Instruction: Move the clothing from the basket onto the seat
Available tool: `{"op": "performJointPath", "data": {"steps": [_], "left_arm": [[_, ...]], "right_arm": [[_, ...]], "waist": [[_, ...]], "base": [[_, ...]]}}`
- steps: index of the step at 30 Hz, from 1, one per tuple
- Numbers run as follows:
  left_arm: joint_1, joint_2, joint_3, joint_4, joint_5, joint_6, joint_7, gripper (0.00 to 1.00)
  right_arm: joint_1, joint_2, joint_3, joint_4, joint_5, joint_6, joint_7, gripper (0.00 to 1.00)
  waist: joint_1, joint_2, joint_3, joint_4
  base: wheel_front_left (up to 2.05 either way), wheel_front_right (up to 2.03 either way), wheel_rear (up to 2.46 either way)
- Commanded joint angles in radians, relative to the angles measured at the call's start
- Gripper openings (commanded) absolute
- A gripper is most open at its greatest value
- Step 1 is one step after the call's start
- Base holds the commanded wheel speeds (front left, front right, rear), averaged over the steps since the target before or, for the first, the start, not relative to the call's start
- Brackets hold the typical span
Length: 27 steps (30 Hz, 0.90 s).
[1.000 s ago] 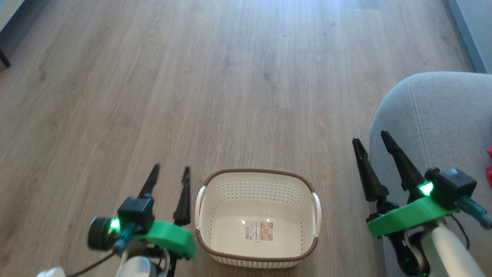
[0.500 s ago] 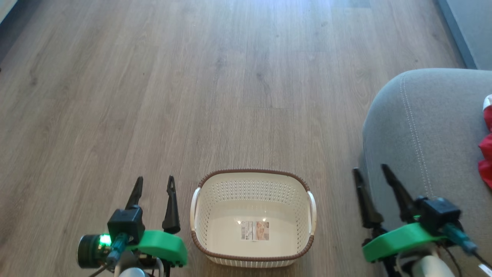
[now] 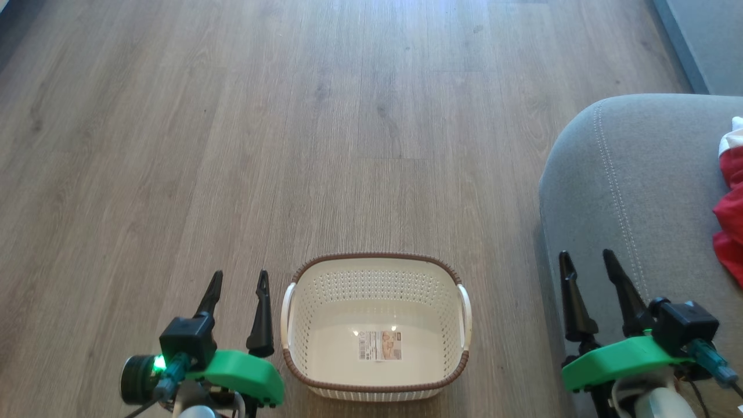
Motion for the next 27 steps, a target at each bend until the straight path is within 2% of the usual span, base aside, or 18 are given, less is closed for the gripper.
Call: {"op": "performJointPath", "data": {"steps": [1, 11, 27], "left_arm": [[-0.028, -0.003, 0.033, -0.038, -0.007, -0.012, -0.005, 1.0], [-0.021, -0.003, 0.04, -0.039, 0.004, -0.031, -0.005, 1.0], [-0.016, -0.003, 0.057, -0.019, -0.042, -0.057, -0.005, 1.0]], "right_arm": [[-0.023, -0.005, 0.036, -0.025, -0.01, 0.0, -0.006, 1.0], [-0.026, -0.005, 0.026, -0.022, 0.002, 0.0, -0.006, 1.0], [-0.03, -0.005, 0.02, -0.01, 0.024, 0.0, -0.006, 1.0]], "waist": [[0.0, 0.0, 0.001, 0.0], [0.0, 0.0, 0.002, -0.001], [0.0, 0.0, -0.001, -0.011]], "base": [[0.0, 0.0, 0.0], [0.0, 0.0, 0.0], [0.0, 0.0, 0.0]]}}
